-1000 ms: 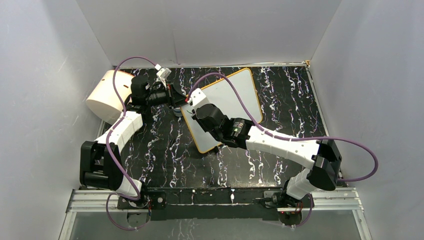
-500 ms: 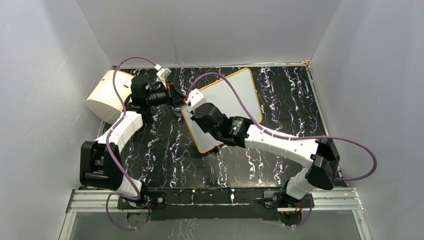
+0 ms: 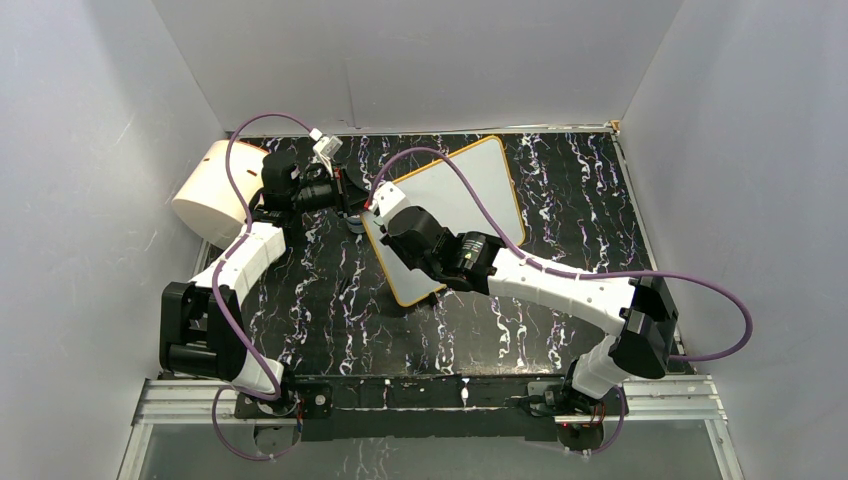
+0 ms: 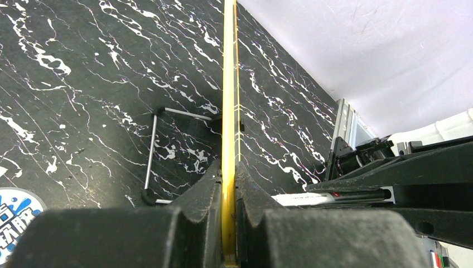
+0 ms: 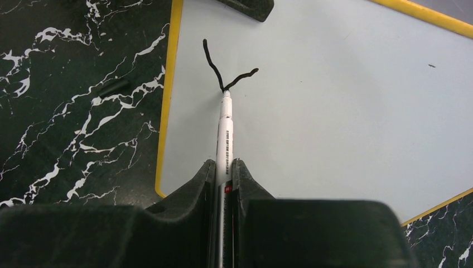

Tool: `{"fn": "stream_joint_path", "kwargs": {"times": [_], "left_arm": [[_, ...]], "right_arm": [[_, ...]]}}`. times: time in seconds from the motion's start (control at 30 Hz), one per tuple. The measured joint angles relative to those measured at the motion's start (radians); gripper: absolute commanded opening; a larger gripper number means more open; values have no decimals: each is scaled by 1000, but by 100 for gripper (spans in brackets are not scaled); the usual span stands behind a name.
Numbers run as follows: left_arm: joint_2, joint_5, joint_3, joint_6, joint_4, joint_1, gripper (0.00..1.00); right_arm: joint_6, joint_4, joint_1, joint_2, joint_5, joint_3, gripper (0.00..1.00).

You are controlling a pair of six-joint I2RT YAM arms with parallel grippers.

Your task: Write a sentence on the whiteboard

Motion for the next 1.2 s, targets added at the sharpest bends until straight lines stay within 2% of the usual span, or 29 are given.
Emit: {"fn": "stream_joint_path", "kwargs": {"times": [0.77, 1.2], "left_arm": [[0, 0, 0, 0, 0, 0, 0], [0, 1, 0, 0, 2, 0, 0]], "right_arm": [[27, -20, 0, 0, -14, 0, 0], [64, -90, 0, 6, -32, 0, 0]]}}
